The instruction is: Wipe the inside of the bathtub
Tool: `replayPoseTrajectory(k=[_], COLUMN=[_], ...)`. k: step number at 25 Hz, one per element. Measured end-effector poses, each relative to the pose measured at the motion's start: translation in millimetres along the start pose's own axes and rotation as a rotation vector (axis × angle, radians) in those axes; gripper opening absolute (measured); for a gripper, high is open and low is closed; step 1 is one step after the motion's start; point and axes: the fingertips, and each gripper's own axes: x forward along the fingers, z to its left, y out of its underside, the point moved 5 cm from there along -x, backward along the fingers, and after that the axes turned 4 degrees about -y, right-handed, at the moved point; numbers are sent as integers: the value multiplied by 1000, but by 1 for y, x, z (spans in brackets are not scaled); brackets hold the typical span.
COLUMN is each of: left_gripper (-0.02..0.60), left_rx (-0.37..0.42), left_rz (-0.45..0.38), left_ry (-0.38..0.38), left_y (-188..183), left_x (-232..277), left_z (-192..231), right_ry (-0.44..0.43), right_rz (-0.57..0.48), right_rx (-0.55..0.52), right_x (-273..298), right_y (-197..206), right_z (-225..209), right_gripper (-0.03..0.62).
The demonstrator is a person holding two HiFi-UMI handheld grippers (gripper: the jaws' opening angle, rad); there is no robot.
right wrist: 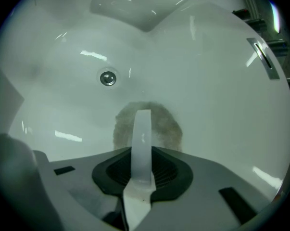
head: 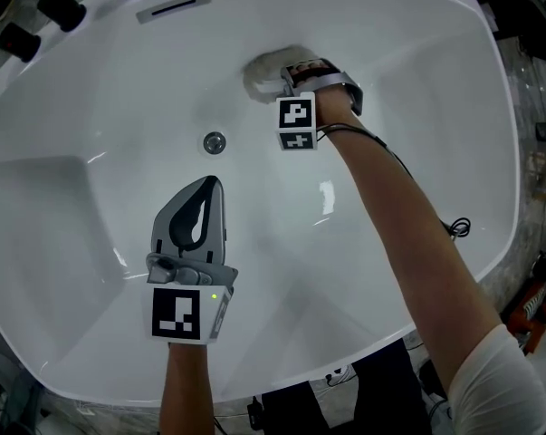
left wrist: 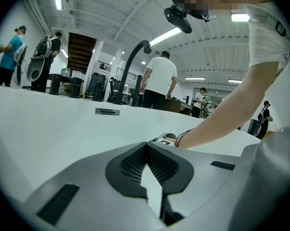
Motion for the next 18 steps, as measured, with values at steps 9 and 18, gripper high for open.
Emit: replayPoseTrajectory(k=[9, 18], left_gripper=[8, 8], left_rx=[11, -15], left_rz=[-1, 6], left_ry=[-53, -104], left_y=[1, 6], left_x=[21, 54], left_z=[-22, -73], right_ry=[10, -14], right_rz=[-58, -60], right_rx=[-127, -196], right_x=[20, 39], right_y=[1, 58], right_z=[6, 28], right_gripper=[94, 94])
